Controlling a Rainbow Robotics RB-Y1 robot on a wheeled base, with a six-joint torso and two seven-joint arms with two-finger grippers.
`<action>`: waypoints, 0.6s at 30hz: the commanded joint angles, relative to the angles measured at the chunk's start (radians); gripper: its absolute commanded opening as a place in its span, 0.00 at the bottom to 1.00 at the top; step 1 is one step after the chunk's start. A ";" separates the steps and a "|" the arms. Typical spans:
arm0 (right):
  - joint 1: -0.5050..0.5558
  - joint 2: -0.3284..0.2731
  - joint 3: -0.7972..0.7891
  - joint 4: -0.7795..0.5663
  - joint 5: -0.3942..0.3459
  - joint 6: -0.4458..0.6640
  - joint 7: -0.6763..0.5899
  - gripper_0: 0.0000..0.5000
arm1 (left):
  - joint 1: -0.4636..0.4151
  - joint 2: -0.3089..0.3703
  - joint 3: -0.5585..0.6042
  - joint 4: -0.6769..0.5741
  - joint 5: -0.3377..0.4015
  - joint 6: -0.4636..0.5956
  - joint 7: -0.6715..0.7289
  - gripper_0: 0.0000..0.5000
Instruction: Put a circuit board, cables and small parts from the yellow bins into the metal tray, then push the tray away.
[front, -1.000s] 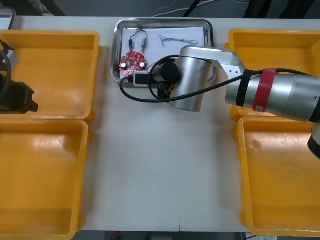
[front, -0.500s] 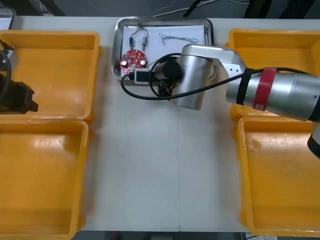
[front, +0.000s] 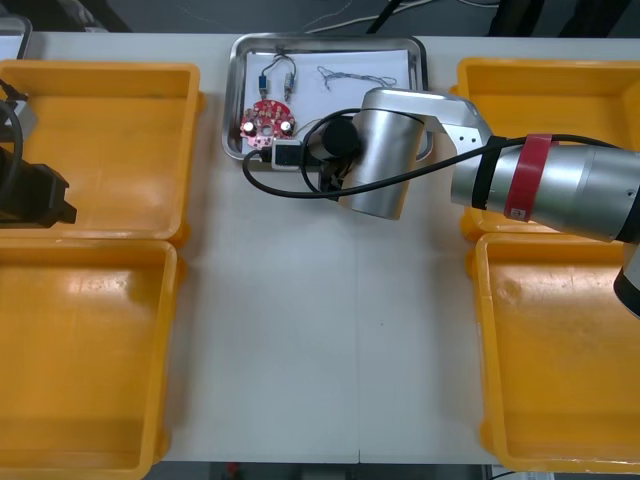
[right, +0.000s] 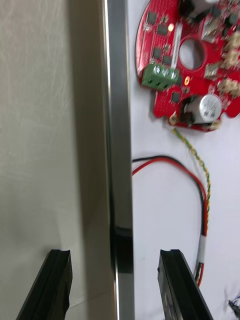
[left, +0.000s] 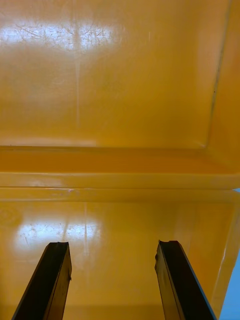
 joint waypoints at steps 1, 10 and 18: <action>-0.056 0.013 -0.012 -0.059 -0.012 0.094 0.059 1.00 | 0.018 0.033 0.032 -0.030 -0.009 0.001 0.077 1.00; -0.042 0.016 -0.104 -0.156 -0.071 0.273 0.059 1.00 | 0.018 0.033 0.032 -0.030 -0.009 0.001 0.077 1.00; 0.010 0.016 -0.253 -0.280 -0.136 0.496 0.006 1.00 | 0.018 0.033 0.032 -0.030 -0.009 0.001 0.077 1.00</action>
